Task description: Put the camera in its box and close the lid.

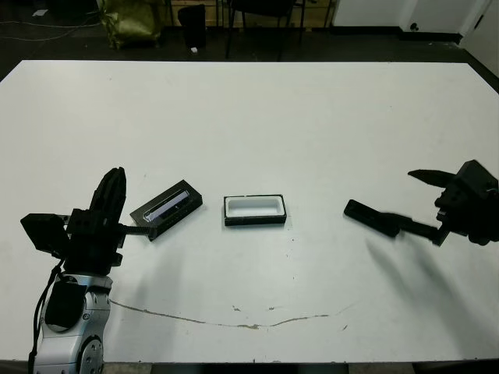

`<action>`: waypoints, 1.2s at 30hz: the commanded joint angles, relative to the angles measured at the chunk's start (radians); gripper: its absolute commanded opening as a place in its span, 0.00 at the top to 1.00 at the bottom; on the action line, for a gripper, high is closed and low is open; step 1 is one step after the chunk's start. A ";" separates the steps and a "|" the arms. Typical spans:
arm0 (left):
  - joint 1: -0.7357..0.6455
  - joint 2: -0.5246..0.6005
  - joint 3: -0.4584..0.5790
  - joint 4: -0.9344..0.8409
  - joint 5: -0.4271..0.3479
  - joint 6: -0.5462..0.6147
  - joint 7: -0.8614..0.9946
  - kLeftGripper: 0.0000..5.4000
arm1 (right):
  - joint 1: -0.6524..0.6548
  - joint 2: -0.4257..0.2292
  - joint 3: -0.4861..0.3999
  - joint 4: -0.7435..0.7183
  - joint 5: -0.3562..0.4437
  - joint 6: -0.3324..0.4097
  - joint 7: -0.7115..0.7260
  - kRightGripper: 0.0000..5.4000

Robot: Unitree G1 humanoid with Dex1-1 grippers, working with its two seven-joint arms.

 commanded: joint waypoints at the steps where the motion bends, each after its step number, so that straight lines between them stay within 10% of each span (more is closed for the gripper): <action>1: 0.014 0.005 0.002 0.013 0.001 0.005 -0.006 1.00 | -0.016 -0.016 0.025 0.046 0.002 -0.002 0.050 0.00; 10: 0.015 0.007 0.002 0.009 -0.008 0.019 -0.009 1.00 | -0.051 -0.028 0.073 0.104 -0.054 -0.001 0.075 0.04; 31: 0.019 0.005 -0.001 0.008 -0.001 0.015 -0.005 1.00 | -0.203 0.035 0.208 0.428 -0.124 -0.052 0.158 0.90; 36: 0.018 0.007 0.001 0.010 -0.012 0.016 -0.011 1.00 | -0.262 0.084 0.241 0.612 -0.116 -0.107 0.246 0.97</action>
